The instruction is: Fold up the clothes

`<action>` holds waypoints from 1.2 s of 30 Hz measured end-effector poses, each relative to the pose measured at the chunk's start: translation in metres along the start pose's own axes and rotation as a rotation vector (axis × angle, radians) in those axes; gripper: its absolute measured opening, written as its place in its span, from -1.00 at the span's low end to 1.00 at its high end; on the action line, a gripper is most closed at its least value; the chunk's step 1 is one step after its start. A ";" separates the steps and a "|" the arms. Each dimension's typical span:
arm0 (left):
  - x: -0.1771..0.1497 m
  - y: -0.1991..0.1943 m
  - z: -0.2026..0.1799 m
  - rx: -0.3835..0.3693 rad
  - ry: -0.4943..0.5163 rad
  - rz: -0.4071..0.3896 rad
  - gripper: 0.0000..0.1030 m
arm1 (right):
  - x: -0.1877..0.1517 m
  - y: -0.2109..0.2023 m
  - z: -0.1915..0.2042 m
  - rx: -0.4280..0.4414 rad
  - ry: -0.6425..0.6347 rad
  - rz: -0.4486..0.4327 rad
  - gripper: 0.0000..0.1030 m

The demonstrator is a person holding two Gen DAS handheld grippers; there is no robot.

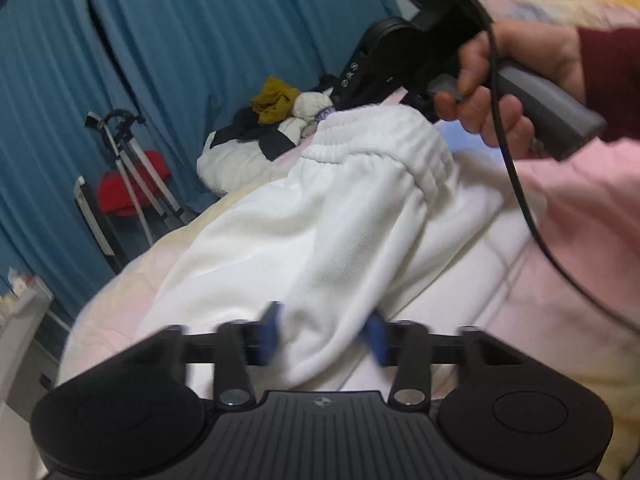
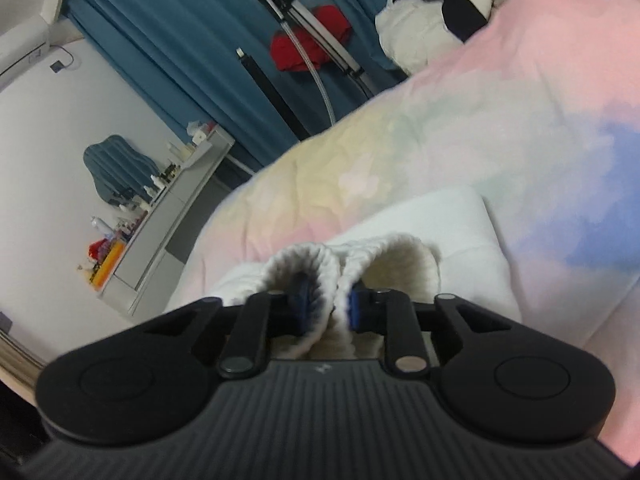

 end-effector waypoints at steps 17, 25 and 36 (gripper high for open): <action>0.030 0.025 -0.045 -0.164 -0.029 0.018 -0.67 | 0.009 -0.009 -0.069 -0.141 0.031 -0.056 -0.65; 0.041 0.002 -0.014 -0.264 -0.159 -0.018 -0.22 | 0.006 -0.042 -0.044 -0.193 0.035 -0.064 -0.51; 0.036 -0.034 0.127 -0.232 -0.770 0.004 0.83 | -0.030 -0.096 0.006 -0.286 0.036 -0.076 0.72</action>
Point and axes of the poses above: each gripper's, at about its wrist camera, not at the fingertips, and y roughly the way its jaws point, z to its left, x to its top, the point moved 5 cm from there along y, roughly the way its jaws point, and after that the axes turned 9 degrees about -y, right-handed, at the moved point
